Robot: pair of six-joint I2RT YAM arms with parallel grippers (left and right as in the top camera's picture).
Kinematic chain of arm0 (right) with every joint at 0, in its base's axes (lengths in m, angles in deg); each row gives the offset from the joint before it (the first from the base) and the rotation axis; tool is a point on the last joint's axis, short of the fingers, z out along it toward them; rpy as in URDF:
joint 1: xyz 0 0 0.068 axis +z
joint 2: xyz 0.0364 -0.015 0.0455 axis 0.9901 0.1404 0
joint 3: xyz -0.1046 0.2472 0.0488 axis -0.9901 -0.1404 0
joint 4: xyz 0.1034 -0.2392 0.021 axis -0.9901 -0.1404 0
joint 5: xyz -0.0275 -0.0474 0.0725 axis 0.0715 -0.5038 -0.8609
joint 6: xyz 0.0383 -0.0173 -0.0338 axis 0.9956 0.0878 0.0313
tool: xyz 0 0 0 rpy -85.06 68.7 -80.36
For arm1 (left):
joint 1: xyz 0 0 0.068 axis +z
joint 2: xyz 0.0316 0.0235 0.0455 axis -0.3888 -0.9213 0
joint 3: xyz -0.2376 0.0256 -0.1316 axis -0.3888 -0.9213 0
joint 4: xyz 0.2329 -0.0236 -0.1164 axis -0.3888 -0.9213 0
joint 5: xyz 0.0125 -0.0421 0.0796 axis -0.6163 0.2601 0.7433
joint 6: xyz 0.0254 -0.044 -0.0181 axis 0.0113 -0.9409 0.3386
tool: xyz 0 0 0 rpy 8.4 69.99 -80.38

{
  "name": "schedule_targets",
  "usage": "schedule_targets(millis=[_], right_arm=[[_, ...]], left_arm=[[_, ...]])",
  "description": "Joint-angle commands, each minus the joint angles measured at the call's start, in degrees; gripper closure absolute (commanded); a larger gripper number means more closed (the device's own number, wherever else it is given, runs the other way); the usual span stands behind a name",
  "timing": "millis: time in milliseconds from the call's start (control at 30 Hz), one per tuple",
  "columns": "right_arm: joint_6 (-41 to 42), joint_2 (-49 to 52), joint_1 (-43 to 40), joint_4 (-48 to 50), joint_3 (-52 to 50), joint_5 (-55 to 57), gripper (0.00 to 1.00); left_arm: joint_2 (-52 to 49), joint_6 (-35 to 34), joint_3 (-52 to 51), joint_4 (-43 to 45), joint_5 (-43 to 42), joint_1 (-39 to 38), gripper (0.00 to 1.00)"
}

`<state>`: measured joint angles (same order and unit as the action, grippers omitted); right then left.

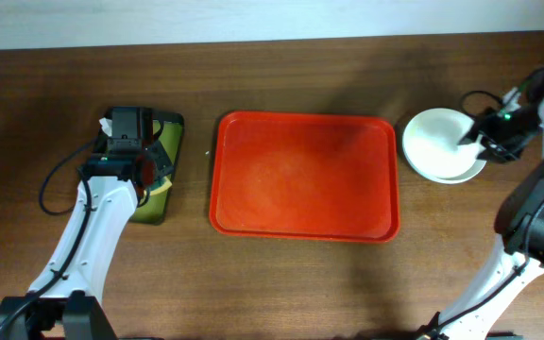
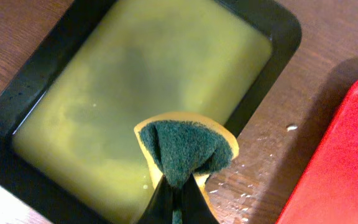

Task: Clean dirty plates on tray and stack at the side
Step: 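Release the sponge into the black tray with the left gripper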

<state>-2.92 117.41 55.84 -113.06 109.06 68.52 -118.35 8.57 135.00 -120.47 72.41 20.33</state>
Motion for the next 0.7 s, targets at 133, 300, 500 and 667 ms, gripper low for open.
schedule_targets(millis=[133, 300, 500, 667], right_arm=[[-2.14, -1.11, 22.16, -0.9, -0.22, -5.81, 0.02], [-3.15, -10.4, 32.0, -1.55, -0.22, -5.14, 0.02], [-2.93, -43.54, 38.36, -7.63, -0.22, 11.82, 0.02], [-2.91, -69.0, 41.55, -10.97, -10.75, 12.68, 0.02]], left_arm=[[-9.4, -2.45, -2.34, 19.8, 1.57, 3.54, 1.0], [-17.84, -2.4, -2.32, 26.18, 1.92, 7.98, 0.64], [-0.2, 2.93, -1.14, 19.17, -4.94, 8.33, 0.01], [29.64, 6.99, -1.38, -13.88, -23.28, 8.07, 0.0]])
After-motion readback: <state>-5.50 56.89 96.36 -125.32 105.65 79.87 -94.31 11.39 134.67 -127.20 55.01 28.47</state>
